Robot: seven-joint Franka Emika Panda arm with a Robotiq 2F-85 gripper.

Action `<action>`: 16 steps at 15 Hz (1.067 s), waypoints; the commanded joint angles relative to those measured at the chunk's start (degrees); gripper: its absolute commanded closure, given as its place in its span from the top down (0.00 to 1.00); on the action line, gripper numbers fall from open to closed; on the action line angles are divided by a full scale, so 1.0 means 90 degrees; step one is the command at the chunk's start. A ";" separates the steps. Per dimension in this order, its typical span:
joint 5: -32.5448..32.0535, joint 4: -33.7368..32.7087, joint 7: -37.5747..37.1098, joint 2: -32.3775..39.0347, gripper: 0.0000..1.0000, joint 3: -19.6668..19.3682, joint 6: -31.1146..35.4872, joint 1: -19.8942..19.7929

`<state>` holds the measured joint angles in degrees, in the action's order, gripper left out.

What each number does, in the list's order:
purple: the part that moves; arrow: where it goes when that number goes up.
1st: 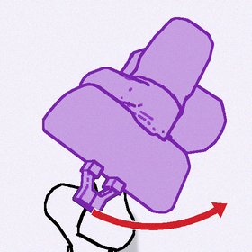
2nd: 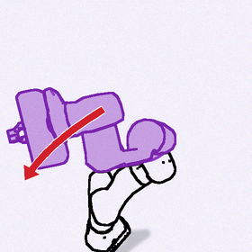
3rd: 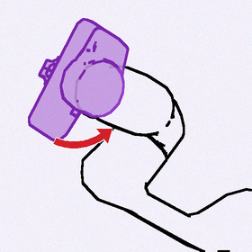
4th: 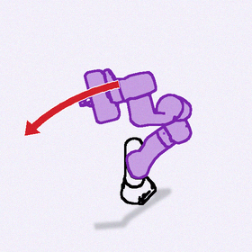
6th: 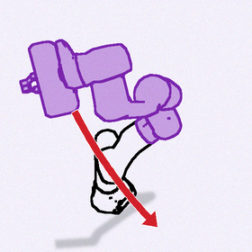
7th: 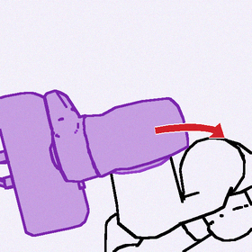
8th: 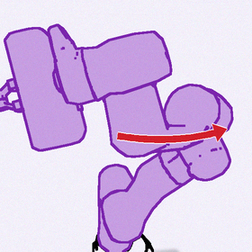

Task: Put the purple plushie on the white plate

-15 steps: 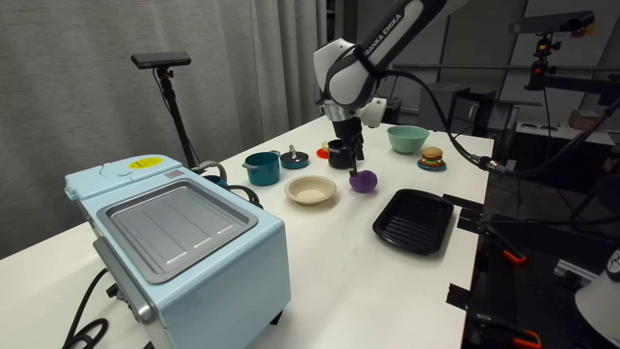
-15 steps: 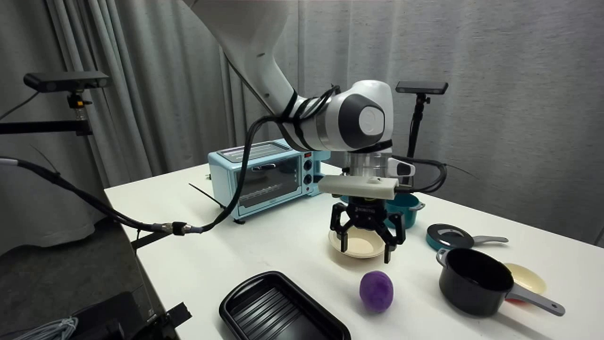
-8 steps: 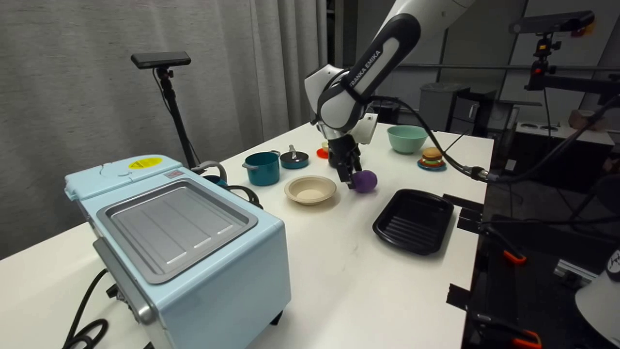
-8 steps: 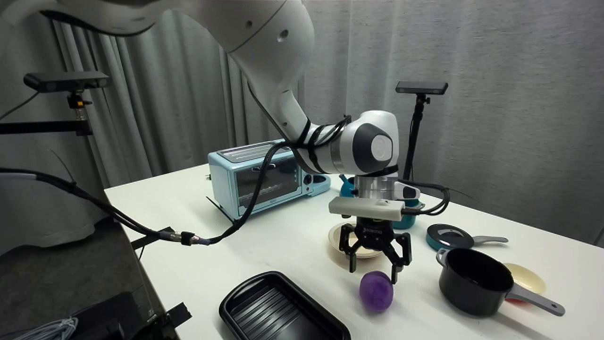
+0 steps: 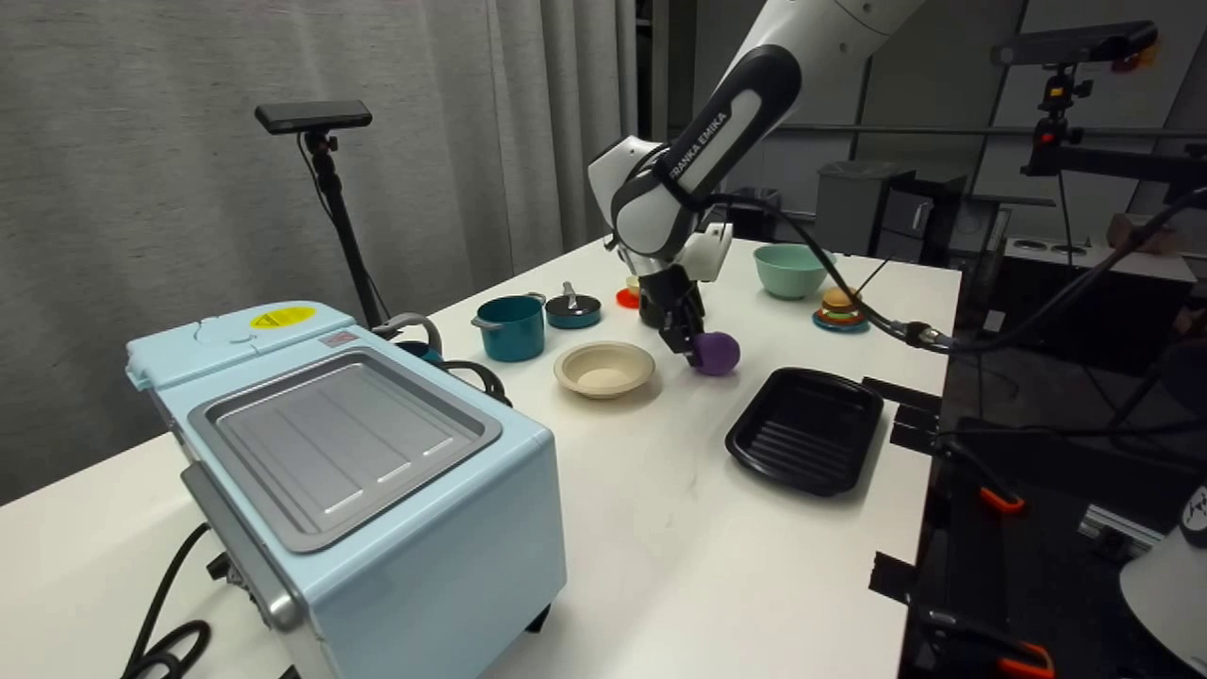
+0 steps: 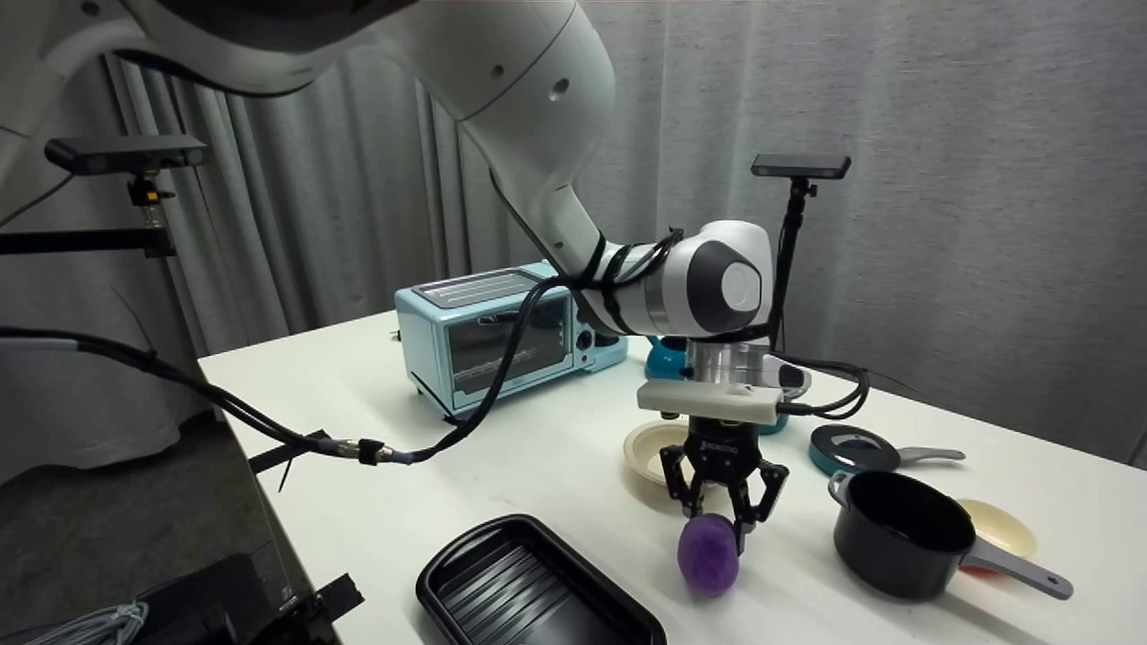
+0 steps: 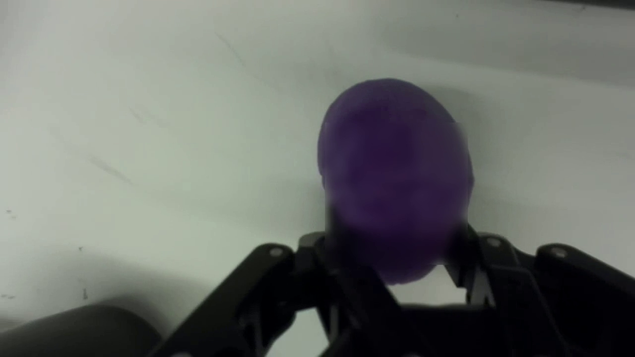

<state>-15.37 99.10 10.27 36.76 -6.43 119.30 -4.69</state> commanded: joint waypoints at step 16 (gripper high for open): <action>0.1182 -0.0598 -0.1137 -0.0809 0.04 0.0483 0.1161 0.0163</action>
<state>-6.75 96.25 3.30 27.09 -2.34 126.15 -4.16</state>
